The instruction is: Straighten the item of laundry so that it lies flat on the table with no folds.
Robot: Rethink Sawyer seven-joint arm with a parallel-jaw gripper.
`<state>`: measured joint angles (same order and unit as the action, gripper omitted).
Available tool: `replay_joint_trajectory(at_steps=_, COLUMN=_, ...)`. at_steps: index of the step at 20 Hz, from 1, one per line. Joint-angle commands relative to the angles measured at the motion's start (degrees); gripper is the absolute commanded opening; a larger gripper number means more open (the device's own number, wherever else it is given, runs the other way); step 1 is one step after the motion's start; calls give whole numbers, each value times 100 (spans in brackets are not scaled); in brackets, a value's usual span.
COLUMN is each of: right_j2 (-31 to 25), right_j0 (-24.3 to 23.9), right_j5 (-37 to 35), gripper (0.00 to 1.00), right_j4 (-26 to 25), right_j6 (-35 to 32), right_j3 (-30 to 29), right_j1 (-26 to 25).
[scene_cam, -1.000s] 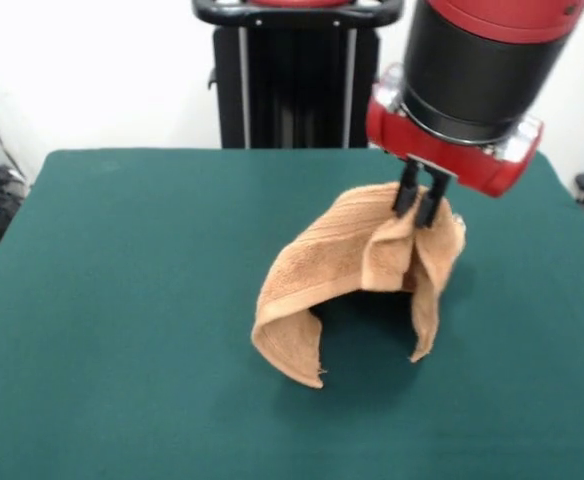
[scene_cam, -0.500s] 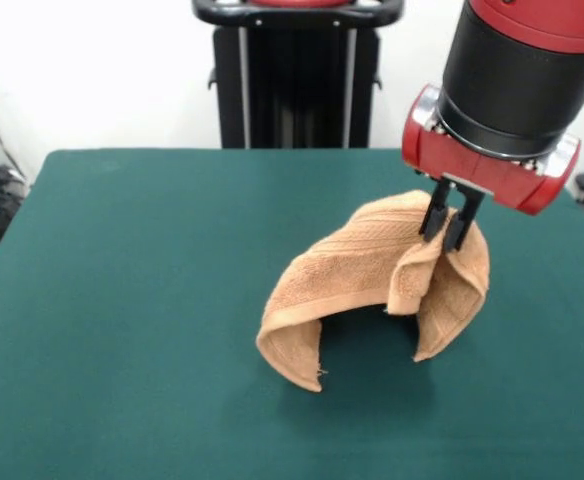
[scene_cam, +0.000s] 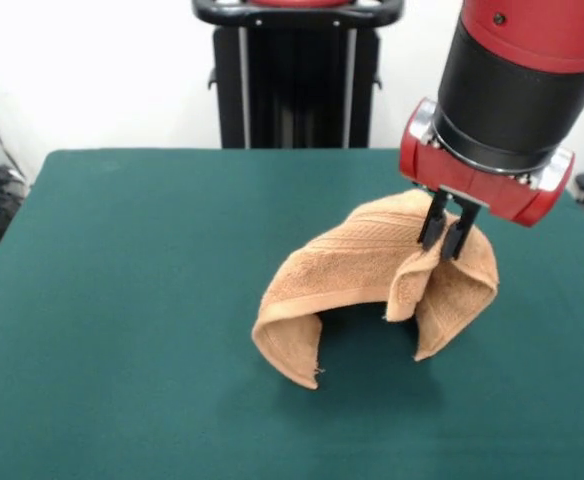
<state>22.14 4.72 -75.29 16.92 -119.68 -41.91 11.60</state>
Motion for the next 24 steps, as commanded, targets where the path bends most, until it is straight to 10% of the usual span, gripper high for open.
replay_joint_trajectory(at_steps=1, right_j2=-513, right_j0=52, right_j5=496, gripper=0, right_j4=119, right_j6=-1228, right_j3=-726, right_j1=-67)
replay_joint_trajectory(at_steps=10, right_j2=-595, right_j0=26, right_j5=1131, gripper=0, right_j4=-55, right_j6=-730, right_j3=-1091, right_j1=-65)
replay_joint_trajectory(at_steps=11, right_j2=-601, right_j0=20, right_j5=1129, gripper=100, right_j4=-59, right_j6=-660, right_j3=-1092, right_j1=-66)
replay_joint_trajectory(at_steps=24, right_j2=-453, right_j0=138, right_j5=1490, gripper=100, right_j4=-147, right_j6=-908, right_j3=-1222, right_j1=-55)
